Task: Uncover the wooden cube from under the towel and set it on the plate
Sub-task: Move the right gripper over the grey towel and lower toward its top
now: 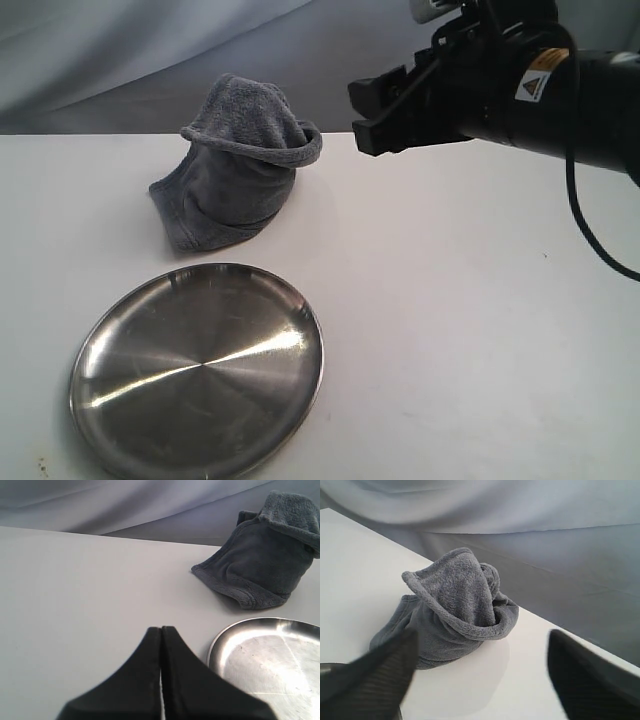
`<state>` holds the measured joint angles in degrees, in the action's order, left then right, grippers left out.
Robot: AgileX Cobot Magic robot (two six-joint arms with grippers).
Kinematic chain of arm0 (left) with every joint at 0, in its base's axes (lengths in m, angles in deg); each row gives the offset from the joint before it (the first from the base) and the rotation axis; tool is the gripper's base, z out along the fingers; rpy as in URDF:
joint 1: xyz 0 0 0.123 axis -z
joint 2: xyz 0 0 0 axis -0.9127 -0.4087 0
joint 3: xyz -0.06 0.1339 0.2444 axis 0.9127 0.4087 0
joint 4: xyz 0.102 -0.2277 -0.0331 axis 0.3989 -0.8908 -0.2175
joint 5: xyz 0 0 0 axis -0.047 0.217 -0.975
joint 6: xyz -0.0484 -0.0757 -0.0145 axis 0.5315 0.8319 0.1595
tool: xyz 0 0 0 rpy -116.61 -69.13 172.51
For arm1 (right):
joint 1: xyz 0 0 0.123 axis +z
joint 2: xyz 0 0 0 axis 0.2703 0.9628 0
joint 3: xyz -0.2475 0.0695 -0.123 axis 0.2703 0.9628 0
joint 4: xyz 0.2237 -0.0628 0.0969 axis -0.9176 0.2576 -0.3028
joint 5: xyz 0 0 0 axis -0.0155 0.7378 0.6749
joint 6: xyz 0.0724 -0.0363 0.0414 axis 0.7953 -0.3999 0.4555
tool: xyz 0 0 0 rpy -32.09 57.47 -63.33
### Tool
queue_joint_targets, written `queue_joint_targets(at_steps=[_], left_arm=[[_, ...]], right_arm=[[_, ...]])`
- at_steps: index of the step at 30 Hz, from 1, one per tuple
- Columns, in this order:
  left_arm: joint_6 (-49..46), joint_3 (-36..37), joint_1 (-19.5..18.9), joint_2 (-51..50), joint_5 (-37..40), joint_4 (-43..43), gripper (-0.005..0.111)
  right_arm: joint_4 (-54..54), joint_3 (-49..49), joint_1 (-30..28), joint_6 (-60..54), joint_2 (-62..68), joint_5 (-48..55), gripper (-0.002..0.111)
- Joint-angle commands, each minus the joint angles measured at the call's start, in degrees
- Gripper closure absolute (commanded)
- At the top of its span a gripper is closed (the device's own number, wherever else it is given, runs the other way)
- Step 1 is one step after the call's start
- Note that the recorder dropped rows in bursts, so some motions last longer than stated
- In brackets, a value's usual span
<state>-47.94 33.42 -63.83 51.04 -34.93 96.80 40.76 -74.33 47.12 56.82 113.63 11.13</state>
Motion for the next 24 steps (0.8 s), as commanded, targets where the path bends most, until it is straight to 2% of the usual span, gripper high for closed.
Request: queue_joint_targets(at_steps=[1,9,12,18,24], left_arm=[[0.2,0.3,0.2,0.2,-0.4,-0.3,0.107],[0.2,0.3,0.2,0.2,-0.4,-0.3,0.107],[0.2,0.3,0.2,0.2,-0.4,-0.3,0.107],[0.2,0.3,0.2,0.2,-0.4,-0.3,0.107],[0.2,0.3,0.2,0.2,-0.4,-0.3,0.107]], right_arm=[[0.8,-0.2,0.2,-1.1,0.1,-1.1,0.003],[0.5,-0.2,0.2,-0.7,0.1,-2.3,0.003],[-5.7,-0.2,0.2,-0.6,0.1,-4.1,0.003],[-5.1,-0.3,0.2,-3.7,0.5,-8.9,0.003],[-5.1,-4.8,0.0,-4.0,7.3,-8.6,0.003]])
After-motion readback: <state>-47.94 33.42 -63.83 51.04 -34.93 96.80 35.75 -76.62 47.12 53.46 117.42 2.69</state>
